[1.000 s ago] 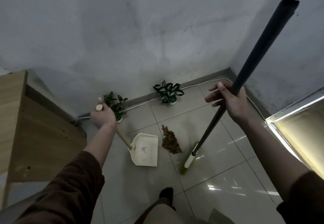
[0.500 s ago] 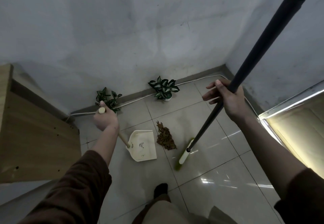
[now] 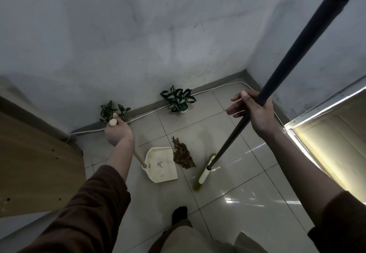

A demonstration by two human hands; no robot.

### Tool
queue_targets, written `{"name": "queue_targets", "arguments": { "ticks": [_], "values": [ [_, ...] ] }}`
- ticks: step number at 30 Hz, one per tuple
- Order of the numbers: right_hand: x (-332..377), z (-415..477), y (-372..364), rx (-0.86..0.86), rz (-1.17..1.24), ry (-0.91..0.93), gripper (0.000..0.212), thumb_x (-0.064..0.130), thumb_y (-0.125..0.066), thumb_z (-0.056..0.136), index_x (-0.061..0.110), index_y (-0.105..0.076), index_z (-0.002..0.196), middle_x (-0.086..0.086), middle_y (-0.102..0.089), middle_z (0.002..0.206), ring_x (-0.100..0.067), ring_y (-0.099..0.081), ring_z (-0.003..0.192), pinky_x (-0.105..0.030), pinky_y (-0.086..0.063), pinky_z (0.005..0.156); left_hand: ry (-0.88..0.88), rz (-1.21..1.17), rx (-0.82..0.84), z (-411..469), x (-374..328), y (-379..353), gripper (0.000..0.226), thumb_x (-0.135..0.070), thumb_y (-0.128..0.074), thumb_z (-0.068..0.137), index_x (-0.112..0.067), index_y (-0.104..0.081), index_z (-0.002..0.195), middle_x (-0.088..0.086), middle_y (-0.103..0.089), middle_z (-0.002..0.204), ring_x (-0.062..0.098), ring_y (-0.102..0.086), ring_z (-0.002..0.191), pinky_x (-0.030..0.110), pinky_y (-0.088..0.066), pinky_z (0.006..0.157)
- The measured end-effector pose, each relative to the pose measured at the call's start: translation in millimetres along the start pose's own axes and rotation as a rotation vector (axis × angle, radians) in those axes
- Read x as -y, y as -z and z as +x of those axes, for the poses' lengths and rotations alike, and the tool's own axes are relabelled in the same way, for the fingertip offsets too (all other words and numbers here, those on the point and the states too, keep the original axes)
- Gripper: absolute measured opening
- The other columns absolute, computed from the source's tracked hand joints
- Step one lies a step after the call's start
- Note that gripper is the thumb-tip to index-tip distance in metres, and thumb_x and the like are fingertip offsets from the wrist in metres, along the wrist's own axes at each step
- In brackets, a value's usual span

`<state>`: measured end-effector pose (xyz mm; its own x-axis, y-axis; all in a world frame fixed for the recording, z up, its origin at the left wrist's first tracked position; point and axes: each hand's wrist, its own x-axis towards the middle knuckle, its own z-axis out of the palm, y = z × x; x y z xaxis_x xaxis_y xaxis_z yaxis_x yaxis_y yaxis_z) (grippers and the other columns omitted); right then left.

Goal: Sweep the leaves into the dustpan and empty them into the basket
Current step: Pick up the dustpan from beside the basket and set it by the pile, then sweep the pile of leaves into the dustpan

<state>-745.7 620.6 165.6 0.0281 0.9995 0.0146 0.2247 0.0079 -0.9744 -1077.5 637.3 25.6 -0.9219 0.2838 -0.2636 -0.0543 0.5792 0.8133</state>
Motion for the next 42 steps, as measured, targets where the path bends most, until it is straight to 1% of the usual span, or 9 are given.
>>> {"name": "queue_targets", "arguments": {
  "ticks": [6,12,19,21,25,30,33,38,42],
  "values": [
    [-2,0,3,-0.014,0.021,0.010,0.029,0.014,-0.040,0.104,0.001,-0.063,0.092,-0.021,-0.068,0.075,-0.033,-0.068,0.069,-0.037,-0.055,0.064,-0.022,-0.043,0.053,8,14,6,0.035,-0.033,-0.067,0.085,-0.006,-0.065,0.108,0.016,-0.068,0.112,0.032,-0.060,0.109,0.035,-0.045,0.092],
    [-1,0,0,0.016,0.034,0.020,0.029,0.013,-0.040,0.104,-0.004,-0.062,0.095,-0.022,-0.068,0.077,-0.038,-0.067,0.073,-0.040,-0.054,0.065,-0.043,-0.074,0.185,2,29,13,0.064,-0.033,-0.078,0.074,-0.011,-0.050,0.128,0.011,-0.058,0.131,0.031,-0.051,0.124,0.038,-0.038,0.106],
    [3,-1,13,0.108,0.047,0.014,0.023,0.011,-0.045,0.102,-0.002,-0.064,0.098,-0.026,-0.070,0.083,-0.041,-0.069,0.079,-0.050,-0.053,0.077,0.347,0.294,0.564,-39,33,14,0.069,-0.020,-0.076,0.077,0.003,-0.042,0.133,0.020,-0.045,0.140,0.037,-0.044,0.126,0.043,-0.040,0.105],
    [5,3,20,0.140,0.073,0.009,0.019,0.011,-0.049,0.100,0.003,-0.066,0.099,-0.025,-0.071,0.085,-0.038,-0.069,0.078,-0.049,-0.053,0.078,0.257,0.385,0.793,-64,29,8,0.061,-0.018,-0.072,0.081,0.002,-0.045,0.133,0.018,-0.039,0.146,0.035,-0.035,0.134,0.041,-0.033,0.107],
    [9,12,36,0.219,0.107,0.036,0.013,0.011,-0.056,0.097,0.005,-0.066,0.102,-0.022,-0.071,0.083,-0.036,-0.070,0.075,-0.044,-0.054,0.074,-0.022,0.372,1.100,-115,16,-14,0.081,-0.018,-0.079,0.074,-0.007,-0.036,0.142,0.015,-0.037,0.148,0.030,-0.034,0.137,0.040,-0.030,0.110],
    [26,27,59,0.297,0.173,0.121,0.016,0.013,-0.056,0.097,0.003,-0.066,0.103,-0.016,-0.074,0.075,-0.031,-0.072,0.067,-0.039,-0.059,0.067,-0.357,0.383,1.323,-194,-7,-54,0.095,-0.033,-0.084,0.067,-0.021,-0.032,0.145,0.003,-0.029,0.154,0.020,-0.027,0.141,0.026,-0.025,0.105],
    [49,38,75,0.337,0.245,0.186,0.013,0.013,-0.054,0.098,0.007,-0.065,0.098,-0.013,-0.074,0.071,-0.028,-0.071,0.061,-0.034,-0.058,0.060,-0.505,0.371,1.419,-241,-20,-75,0.096,-0.037,-0.084,0.066,-0.024,-0.032,0.146,-0.004,-0.029,0.154,0.011,-0.024,0.142,0.026,-0.017,0.115],
    [87,50,92,0.349,0.359,0.288,0.010,0.017,-0.057,0.096,0.012,-0.065,0.093,-0.011,-0.072,0.066,-0.025,-0.069,0.052,-0.029,-0.055,0.050,-0.642,0.302,1.508,-290,-51,-98,0.067,-0.029,-0.077,0.077,-0.025,-0.047,0.137,-0.007,-0.045,0.146,0.006,-0.036,0.136,0.027,-0.023,0.115],
    [100,61,99,0.299,0.407,0.355,0.009,0.017,-0.056,0.096,0.013,-0.064,0.092,-0.009,-0.068,0.058,-0.025,-0.062,0.040,-0.024,-0.046,0.039,-0.667,0.331,1.605,-301,-65,-106,0.031,-0.020,-0.062,0.091,-0.008,-0.064,0.120,0.004,-0.063,0.127,0.011,-0.053,0.124,0.033,-0.033,0.114]
  ]
}}
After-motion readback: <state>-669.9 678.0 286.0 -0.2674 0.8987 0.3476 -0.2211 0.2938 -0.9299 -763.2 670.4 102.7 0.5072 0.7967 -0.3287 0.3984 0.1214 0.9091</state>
